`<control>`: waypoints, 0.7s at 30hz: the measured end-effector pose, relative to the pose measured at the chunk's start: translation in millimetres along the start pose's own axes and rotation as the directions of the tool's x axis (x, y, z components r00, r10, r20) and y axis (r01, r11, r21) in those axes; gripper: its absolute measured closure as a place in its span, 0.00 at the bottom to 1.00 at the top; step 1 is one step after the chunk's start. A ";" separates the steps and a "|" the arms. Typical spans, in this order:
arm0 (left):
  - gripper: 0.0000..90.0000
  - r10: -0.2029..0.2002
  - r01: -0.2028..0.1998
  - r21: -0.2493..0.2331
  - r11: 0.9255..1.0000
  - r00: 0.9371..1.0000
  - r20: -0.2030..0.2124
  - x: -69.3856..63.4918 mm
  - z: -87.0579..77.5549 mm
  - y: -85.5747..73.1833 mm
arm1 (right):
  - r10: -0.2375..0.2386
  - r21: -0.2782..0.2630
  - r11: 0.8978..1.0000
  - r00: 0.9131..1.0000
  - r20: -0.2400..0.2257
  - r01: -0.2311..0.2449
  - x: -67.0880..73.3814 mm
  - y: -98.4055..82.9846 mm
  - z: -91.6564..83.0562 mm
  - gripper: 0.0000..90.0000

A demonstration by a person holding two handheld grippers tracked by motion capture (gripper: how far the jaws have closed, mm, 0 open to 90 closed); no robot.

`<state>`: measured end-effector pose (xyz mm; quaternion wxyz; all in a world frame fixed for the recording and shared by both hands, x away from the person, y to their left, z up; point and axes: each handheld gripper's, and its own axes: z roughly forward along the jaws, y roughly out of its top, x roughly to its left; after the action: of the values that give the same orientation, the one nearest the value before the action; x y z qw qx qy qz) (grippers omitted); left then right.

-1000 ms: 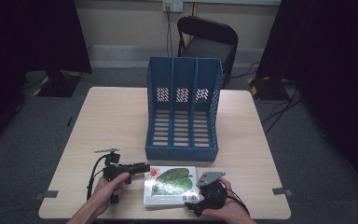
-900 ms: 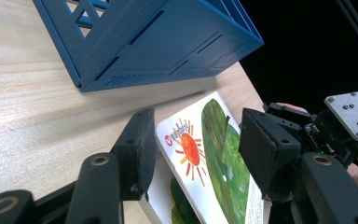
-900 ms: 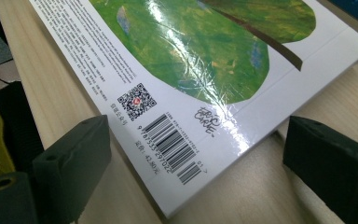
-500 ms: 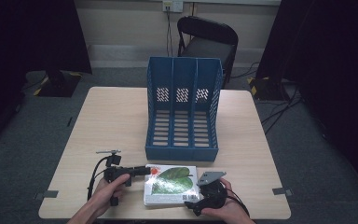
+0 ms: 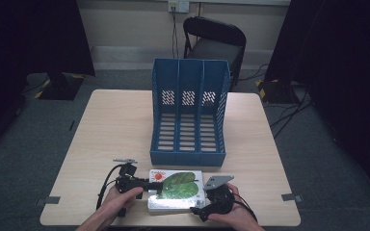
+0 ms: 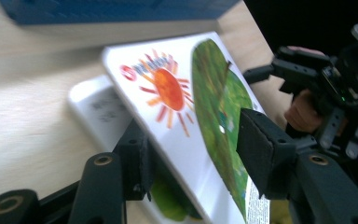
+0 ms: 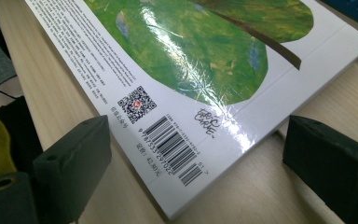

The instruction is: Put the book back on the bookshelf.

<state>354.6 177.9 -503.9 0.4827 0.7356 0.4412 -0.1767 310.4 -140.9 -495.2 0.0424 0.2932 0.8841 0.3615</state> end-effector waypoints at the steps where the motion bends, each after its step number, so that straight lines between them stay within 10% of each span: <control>1: 0.54 0.013 -0.013 0.013 1.000 1.000 0.005 -3.3 2.5 0.0 | -0.001 0.000 1.000 1.000 -0.004 0.001 0.3 0.3 0.3 0.08; 5: 0.55 0.107 -0.107 0.056 0.993 0.994 0.000 -10.1 7.9 0.5 | -0.017 0.000 1.000 0.999 -0.030 0.017 1.8 1.1 1.1 0.09; 10: 0.59 0.127 -0.127 0.065 0.990 0.992 0.003 -10.3 6.5 1.0 | -0.019 0.008 1.000 0.999 -0.043 0.019 -0.7 1.8 -0.3 0.13; 16: 0.63 0.255 -0.254 0.042 0.966 0.967 -0.012 -22.9 2.4 3.8 | 0.009 0.009 1.000 0.997 -0.075 -0.008 -7.6 2.0 -7.1 0.20; 21: 0.64 0.266 -0.265 0.043 0.963 0.964 -0.013 -24.6 1.7 3.7 | 0.036 -0.024 0.999 0.997 -0.063 -0.038 -13.5 2.4 -13.0 0.24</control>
<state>344.4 164.1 -485.8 0.4825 0.7995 0.3395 -0.1124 319.0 -154.9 -485.8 0.0117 0.2976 0.8748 0.3821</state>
